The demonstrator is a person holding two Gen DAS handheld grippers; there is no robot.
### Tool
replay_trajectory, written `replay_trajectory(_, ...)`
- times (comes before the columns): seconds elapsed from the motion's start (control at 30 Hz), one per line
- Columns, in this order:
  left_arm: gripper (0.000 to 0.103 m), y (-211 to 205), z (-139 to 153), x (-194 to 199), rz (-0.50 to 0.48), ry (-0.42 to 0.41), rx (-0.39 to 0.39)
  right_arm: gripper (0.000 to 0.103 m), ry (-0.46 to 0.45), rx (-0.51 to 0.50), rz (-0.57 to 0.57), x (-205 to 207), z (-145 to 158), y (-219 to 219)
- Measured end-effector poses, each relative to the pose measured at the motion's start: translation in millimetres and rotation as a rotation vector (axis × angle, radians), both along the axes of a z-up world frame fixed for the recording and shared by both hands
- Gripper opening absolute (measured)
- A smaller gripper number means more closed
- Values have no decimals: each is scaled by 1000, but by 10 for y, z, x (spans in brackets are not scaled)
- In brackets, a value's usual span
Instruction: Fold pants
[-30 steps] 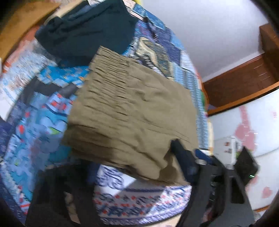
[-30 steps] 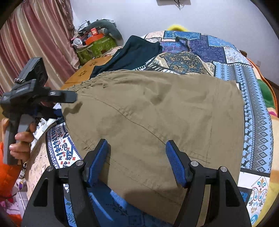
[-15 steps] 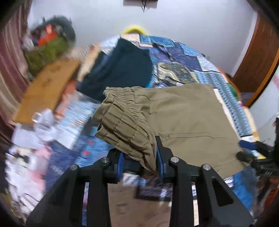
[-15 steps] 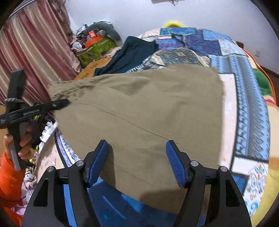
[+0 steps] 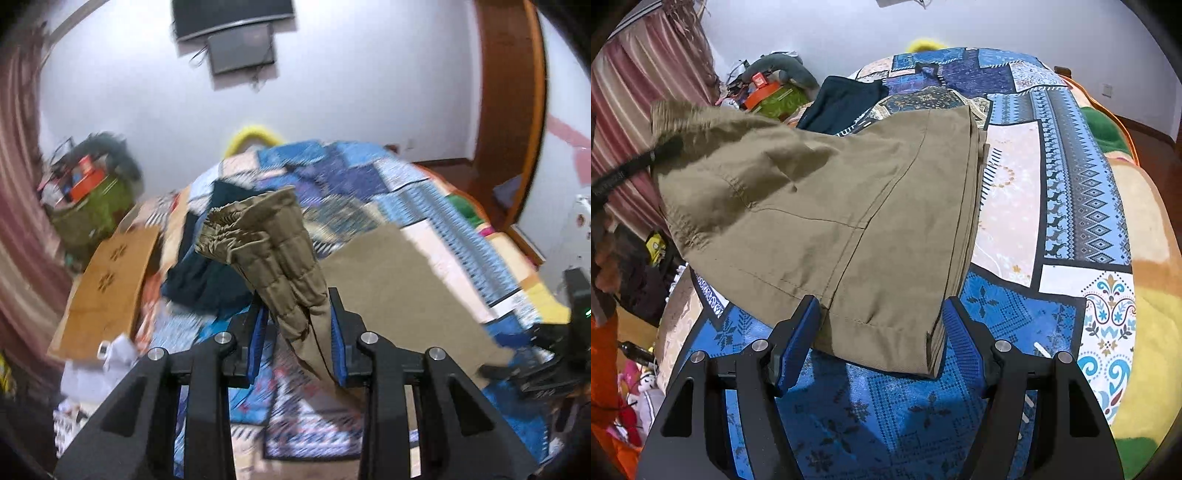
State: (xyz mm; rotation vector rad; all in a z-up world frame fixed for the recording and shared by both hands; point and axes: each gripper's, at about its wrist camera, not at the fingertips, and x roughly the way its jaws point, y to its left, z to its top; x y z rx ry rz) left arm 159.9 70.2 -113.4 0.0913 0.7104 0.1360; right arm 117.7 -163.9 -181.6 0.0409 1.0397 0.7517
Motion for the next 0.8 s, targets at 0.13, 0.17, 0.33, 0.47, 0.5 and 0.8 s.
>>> replay_trajectory(0.13, 28, -259, 100, 135, -105, -7, -47, 67, 3, 11, -5, -1, -6, 0)
replay_trajectory(0.17, 27, -312, 106, 174, -125, -1, -61, 67, 1, 12, -4, 0, -8, 3)
replay_trajectory(0.33, 27, -513, 39, 347, -213, 58, -160, 68, -7, 15, -4, -2, -9, 18)
replay_trajectory(0.47, 26, -587, -74, 459, -257, 119, -254, 68, -4, 23, -3, -1, -14, 4)
replay_trajectory(0.5, 26, -600, -96, 470, -264, 129, -263, 68, -4, 25, -2, 1, -16, 2)
replay_trajectory(0.8, 37, -715, -156, 307, -354, 187, -266, 68, -7, 28, -1, 2, -15, 9)
